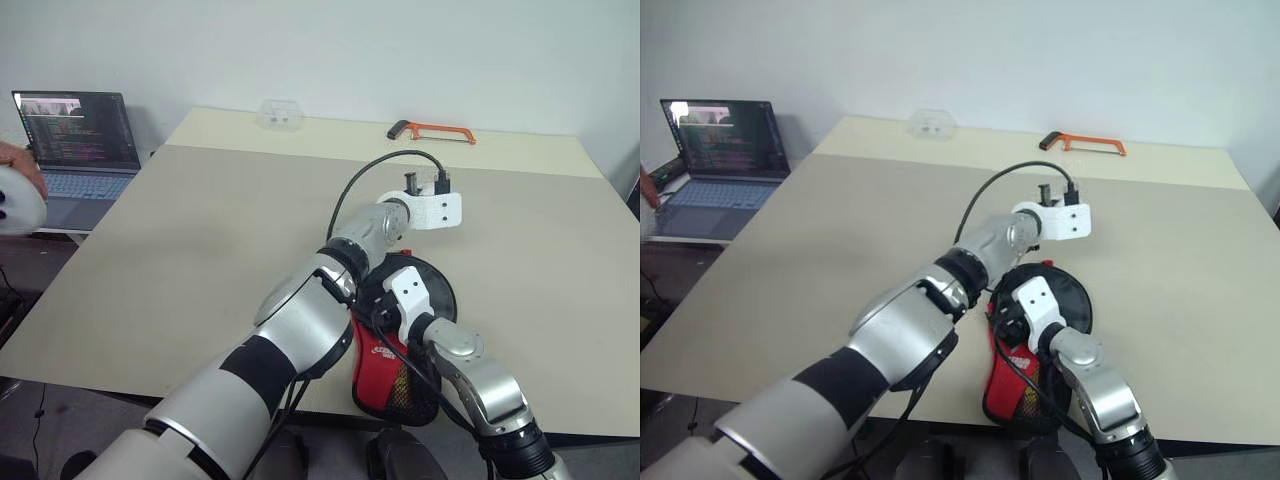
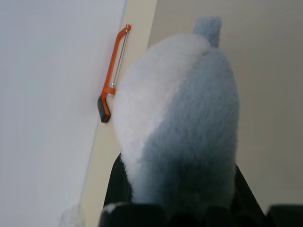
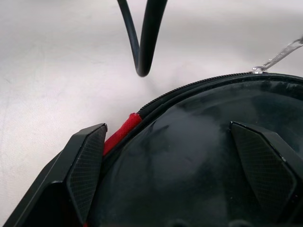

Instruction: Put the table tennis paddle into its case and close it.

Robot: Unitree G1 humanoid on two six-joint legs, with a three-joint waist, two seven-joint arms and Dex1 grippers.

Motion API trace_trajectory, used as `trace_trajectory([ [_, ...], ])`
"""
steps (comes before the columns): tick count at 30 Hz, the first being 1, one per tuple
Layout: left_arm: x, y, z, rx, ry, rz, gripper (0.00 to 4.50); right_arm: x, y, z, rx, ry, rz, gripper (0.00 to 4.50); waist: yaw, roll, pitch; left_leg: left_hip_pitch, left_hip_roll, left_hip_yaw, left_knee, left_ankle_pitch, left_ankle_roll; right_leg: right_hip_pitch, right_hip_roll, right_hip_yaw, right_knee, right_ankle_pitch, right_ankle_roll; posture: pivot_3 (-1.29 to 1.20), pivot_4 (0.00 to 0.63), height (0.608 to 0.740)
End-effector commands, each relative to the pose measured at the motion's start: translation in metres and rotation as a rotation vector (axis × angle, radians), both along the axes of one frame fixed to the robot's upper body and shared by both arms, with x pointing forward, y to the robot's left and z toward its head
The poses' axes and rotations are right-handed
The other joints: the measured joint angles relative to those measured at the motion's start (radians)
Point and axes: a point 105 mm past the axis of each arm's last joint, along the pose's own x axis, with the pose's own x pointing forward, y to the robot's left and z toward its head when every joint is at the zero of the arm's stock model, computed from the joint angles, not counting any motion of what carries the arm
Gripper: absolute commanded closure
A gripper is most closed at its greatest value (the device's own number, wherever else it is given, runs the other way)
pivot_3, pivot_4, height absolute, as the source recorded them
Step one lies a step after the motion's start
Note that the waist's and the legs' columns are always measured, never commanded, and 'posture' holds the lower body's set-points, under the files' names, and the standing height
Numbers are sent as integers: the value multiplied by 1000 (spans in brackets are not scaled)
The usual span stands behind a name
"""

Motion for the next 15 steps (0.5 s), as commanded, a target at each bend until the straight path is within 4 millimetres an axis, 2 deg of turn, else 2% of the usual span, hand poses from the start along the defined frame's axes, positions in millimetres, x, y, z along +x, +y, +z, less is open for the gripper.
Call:
trace_trajectory([
  [1,-56,-87,24,-3,-126,-270,3837,-6,-3,-21,-26,90,-15,0,0,0,0,0,0,0,0,0,0,0,0,0,0,0,0,0,150,740],
  [4,-56,-83,10,41,-80,-277,3837,-5,-5,-21,-24,91,-25,0,0,0,0,0,0,0,0,0,0,0,0,0,0,0,0,0,150,740],
  [8,-59,-67,-30,142,102,-321,3837,-2,-5,-23,-25,91,-24,0,0,0,0,0,0,0,0,0,0,0,0,0,0,0,0,0,150,740],
  [10,-61,-59,-45,228,125,-359,3837,0,-5,-23,-26,88,-18,0,-1,0,0,1,0,0,0,0,0,0,0,-1,0,0,0,0,150,740],
  [13,-64,-50,-58,277,172,-397,3837,3,-5,-23,-30,85,-8,0,-4,0,0,1,0,0,0,0,0,0,0,-1,1,0,0,0,150,740],
  [15,-65,-45,-65,280,218,-407,3147,5,-5,-24,-38,83,1,0,-4,0,0,2,0,0,0,0,0,0,0,0,1,0,0,0,150,740],
])
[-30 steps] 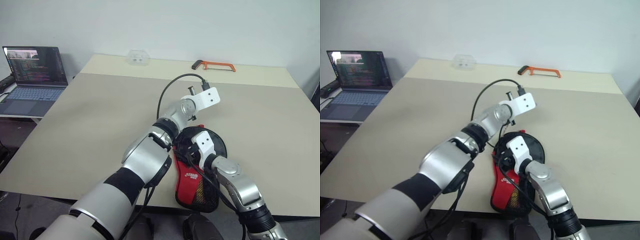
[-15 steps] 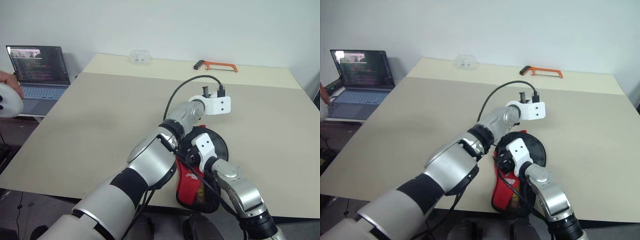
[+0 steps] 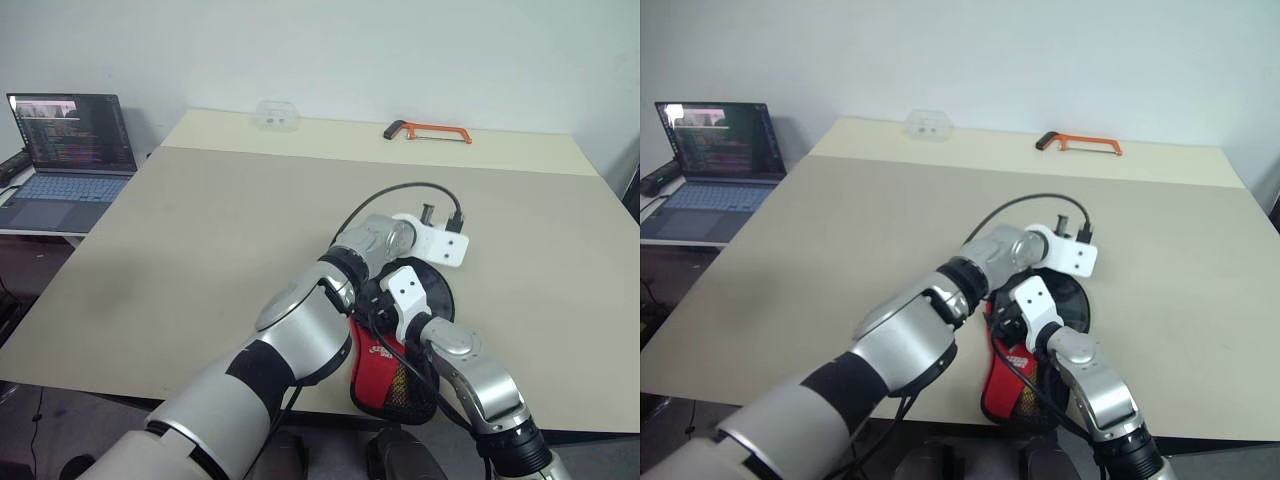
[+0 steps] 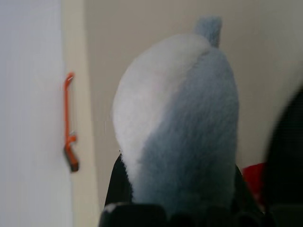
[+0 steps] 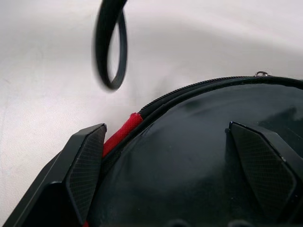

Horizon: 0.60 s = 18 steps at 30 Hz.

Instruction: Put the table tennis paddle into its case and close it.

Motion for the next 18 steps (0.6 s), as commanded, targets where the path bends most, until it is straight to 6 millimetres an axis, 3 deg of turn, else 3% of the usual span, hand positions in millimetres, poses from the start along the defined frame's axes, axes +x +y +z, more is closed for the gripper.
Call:
trace_trajectory([
  [1,-32,-32,-13,-17,86,-127,2822,0,-6,-22,-33,82,-4,0,0,0,0,0,0,0,0,0,0,0,0,0,0,0,0,0,150,740],
  [6,-24,-21,-16,-24,118,-60,885,0,-3,-24,-37,92,16,0,1,0,-1,0,0,0,0,0,0,1,0,1,0,0,0,0,150,740],
  [9,-20,-19,-11,-57,120,-46,27,-1,-3,-26,-41,97,24,0,1,0,-1,0,0,-1,0,0,0,1,0,1,0,0,0,0,150,740],
  [14,-9,-16,20,-251,185,13,27,1,-2,-22,-33,90,38,0,0,0,-1,0,0,-1,1,0,0,1,0,0,0,0,0,0,150,740],
  [18,-10,-7,39,-317,300,-48,27,3,-2,-22,-42,85,47,0,-1,1,-1,0,0,-1,0,0,0,1,0,0,0,0,0,0,150,740],
])
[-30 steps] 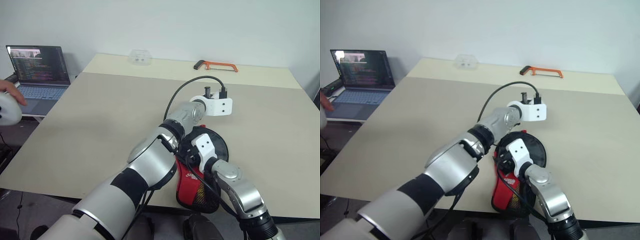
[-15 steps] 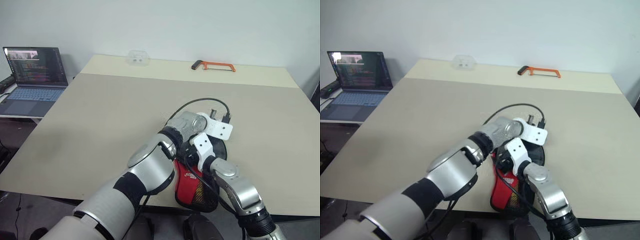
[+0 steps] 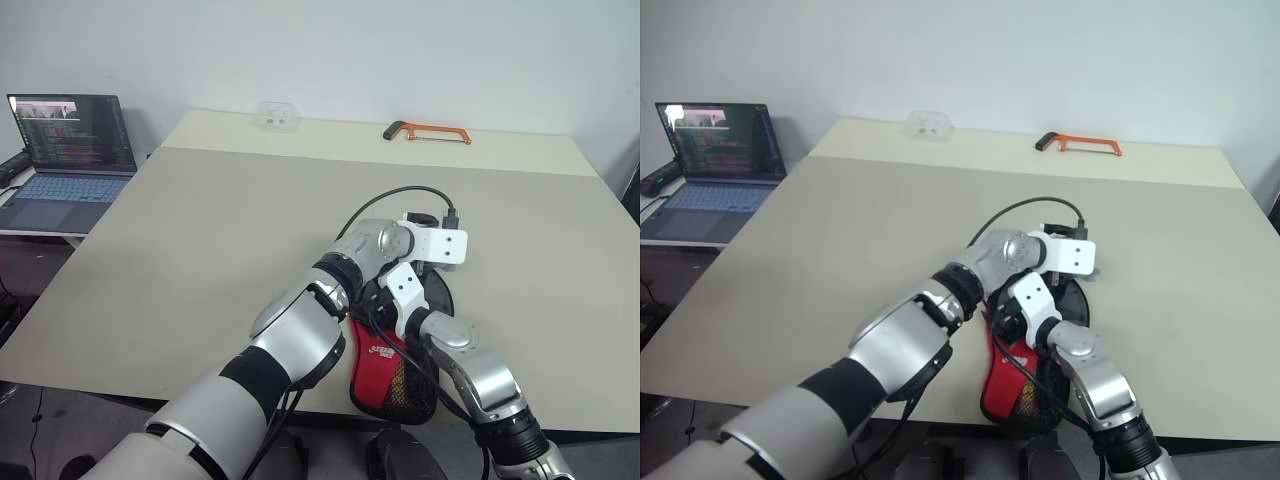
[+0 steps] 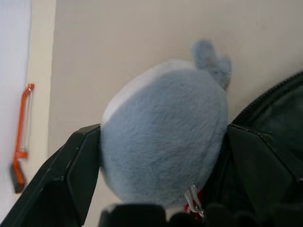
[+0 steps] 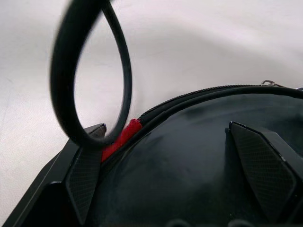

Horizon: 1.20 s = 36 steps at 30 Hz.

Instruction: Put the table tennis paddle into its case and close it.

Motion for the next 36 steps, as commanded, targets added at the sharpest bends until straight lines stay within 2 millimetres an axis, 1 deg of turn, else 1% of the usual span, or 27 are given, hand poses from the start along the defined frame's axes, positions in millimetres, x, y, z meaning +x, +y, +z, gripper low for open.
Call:
trace_trajectory([
  [1,-8,-5,30,-104,60,-107,27,-2,-6,-22,-38,81,2,0,-1,0,0,0,0,0,0,0,0,0,0,0,0,0,0,0,150,740],
  [2,-8,-3,32,-112,73,-117,27,-2,-6,-22,-41,80,5,0,-2,0,0,0,0,0,0,0,0,0,0,-1,0,0,0,0,150,740],
  [3,-8,2,46,-182,112,-134,27,-2,-6,-22,-44,80,10,0,-2,0,0,0,0,0,0,0,0,0,0,-1,0,0,-1,0,150,740],
  [6,-4,26,101,-439,224,-165,27,-4,-6,-19,-29,83,32,0,-6,1,1,0,1,0,0,0,0,-1,0,-1,1,1,-1,0,150,740],
  [7,-4,31,110,-477,245,-169,27,-5,-5,-19,-25,86,38,0,-6,1,1,0,1,0,0,0,0,-1,0,-1,1,1,-1,0,150,740],
  [8,-3,41,119,-500,239,-178,27,-7,-6,-19,-23,92,48,0,-6,1,1,0,1,0,0,0,0,-1,1,-1,0,1,-1,0,150,740],
  [10,-3,65,134,-524,221,-189,27,-11,-7,-21,-30,104,70,0,-6,1,1,0,1,0,0,0,0,0,1,-1,0,1,-1,0,150,740],
  [12,-8,103,152,-573,239,-205,27,-17,-9,-22,-19,128,102,0,-8,2,0,0,1,0,0,0,0,0,1,-1,0,1,-1,0,150,740],
  [13,-14,119,155,-588,260,-216,27,-21,-9,-21,-4,144,121,0,-12,2,0,0,1,1,0,0,0,0,1,0,0,1,-1,0,150,740],
  [14,-20,132,156,-594,280,-230,27,-25,-10,-19,3,150,143,0,-18,3,0,1,2,1,0,0,0,0,0,0,0,1,-3,0,150,740],
  [17,-35,156,153,-610,342,-235,27,-33,-18,-11,-13,155,189,0,-18,3,0,0,3,-1,0,0,-1,0,1,0,0,1,-3,0,150,740],
  [20,-48,175,146,-607,415,-216,27,-44,-30,3,-50,145,248,0,0,3,0,0,3,-1,2,0,0,1,-1,-1,1,1,-3,0,150,740],
  [22,-54,182,133,-577,475,-178,27,-54,-40,15,-108,134,301,0,2,3,1,0,3,-1,2,0,0,1,-1,-1,1,1,-3,0,150,740],
  [23,-56,182,124,-567,502,-152,27,-60,-45,22,-145,122,340,0,3,3,1,0,2,-1,2,0,0,1,-1,0,1,1,-3,0,150,740],
  [25,-60,179,105,-536,532,-123,27,-66,-57,36,-213,101,383,0,4,3,1,0,2,-1,2,0,0,1,-1,0,1,1,-3,0,150,740],
  [27,-64,173,87,-517,555,-97,27,-64,-71,51,-259,82,378,0,4,4,1,0,2,-1,2,0,0,1,-1,0,1,1,-3,0,150,740],
  [28,-63,166,71,-514,553,-63,27,-59,-85,66,-294,57,358,0,3,3,1,0,2,-1,2,0,0,1,-1,0,1,1,-3,0,150,740],
  [30,-61,156,53,-521,546,-25,27,-53,-101,87,-333,24,332,0,4,5,3,0,2,-1,2,0,0,1,-1,1,1,1,-3,0,150,740],
  [31,-63,149,38,-497,545,-13,27,-48,-111,100,-367,-9,310,0,4,5,3,0,1,-1,2,0,0,1,-1,1,0,1,-3,0,150,740],
  [33,-69,139,18,-456,559,-8,27,-38,-125,118,-412,-58,272,0,3,5,3,0,1,-2,2,0,0,1,-1,1,0,2,-3,0,150,740],
  [34,-72,136,12,-441,569,-9,27,-33,-130,125,-426,-76,257,0,1,5,3,0,1,-2,1,0,0,1,-1,1,0,2,-3,0,150,740],
  [36,-76,126,7,-467,599,-24,27,-21,-138,137,-442,-121,219,0,0,4,3,0,2,-1,1,0,0,0,0,2,0,2,-3,0,150,740],
])
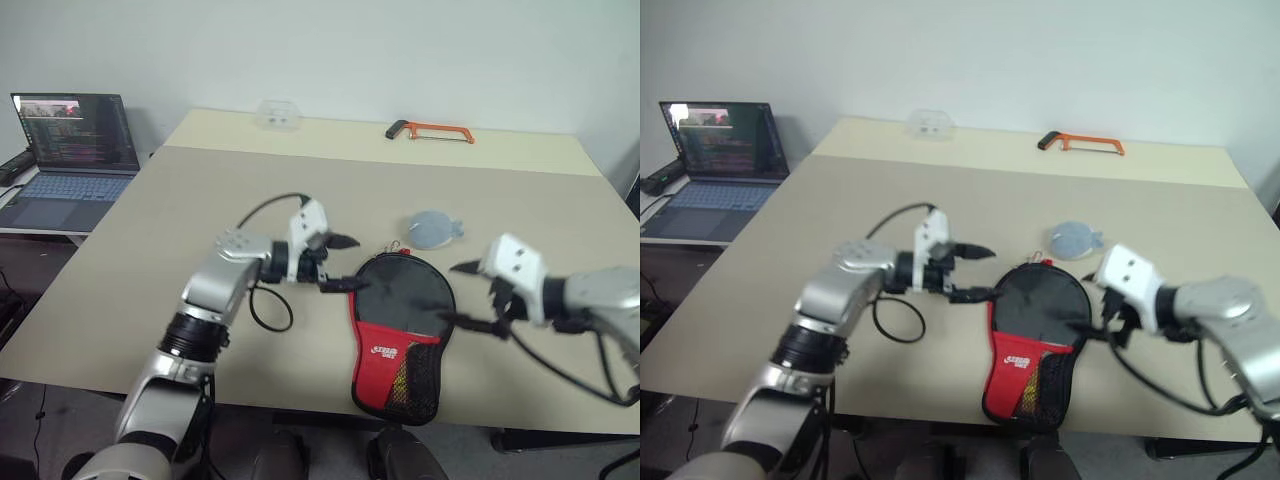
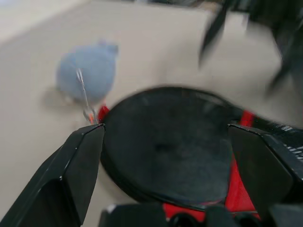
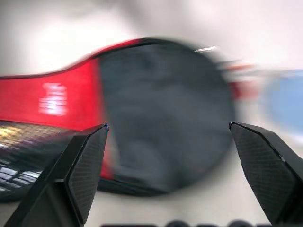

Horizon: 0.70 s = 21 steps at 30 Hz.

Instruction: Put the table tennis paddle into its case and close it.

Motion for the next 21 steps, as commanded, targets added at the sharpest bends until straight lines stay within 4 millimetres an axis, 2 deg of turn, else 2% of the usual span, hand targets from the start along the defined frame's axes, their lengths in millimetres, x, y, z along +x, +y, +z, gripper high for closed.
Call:
trace_trajectory([
  [1,-5,-21,11,-64,-46,-22,27,21,-12,25,4,-115,-29,0,-1,0,1,0,0,0,0,0,0,0,0,0,0,0,0,0,150,740],
  [3,-2,-33,5,-84,-65,-4,27,49,-26,34,2,-207,-130,0,-1,1,2,0,0,1,1,0,0,0,0,1,0,0,0,0,150,740],
  [5,3,-44,-2,-91,-63,12,27,68,-31,30,-56,-246,-144,0,0,2,2,0,-1,2,1,0,0,0,0,3,0,1,1,0,150,740],
  [10,6,-63,-24,-47,-42,4,27,92,-30,8,-237,-164,-9,0,-2,6,4,0,-1,3,1,0,1,-1,0,3,-1,1,1,0,150,740],
  [13,6,-66,-37,-46,-3,16,27,108,-31,-5,-301,-93,26,0,-4,9,6,0,-1,4,0,0,1,-2,0,5,-1,1,1,0,150,740],
  [16,11,-62,-49,-16,1,61,27,127,-24,-5,-306,-86,35,0,-3,12,8,1,-1,5,1,0,1,-1,0,5,0,0,0,0,150,740],
  [19,7,-59,-63,39,-24,58,27,136,-15,-5,-319,-77,75,0,-1,13,8,1,-1,5,1,0,1,-1,0,5,0,1,0,0,150,740],
  [21,7,-58,-65,34,-19,75,27,141,-8,-5,-315,-66,93,0,-1,13,8,1,-1,5,1,0,1,-1,0,5,0,1,0,0,150,740],
])
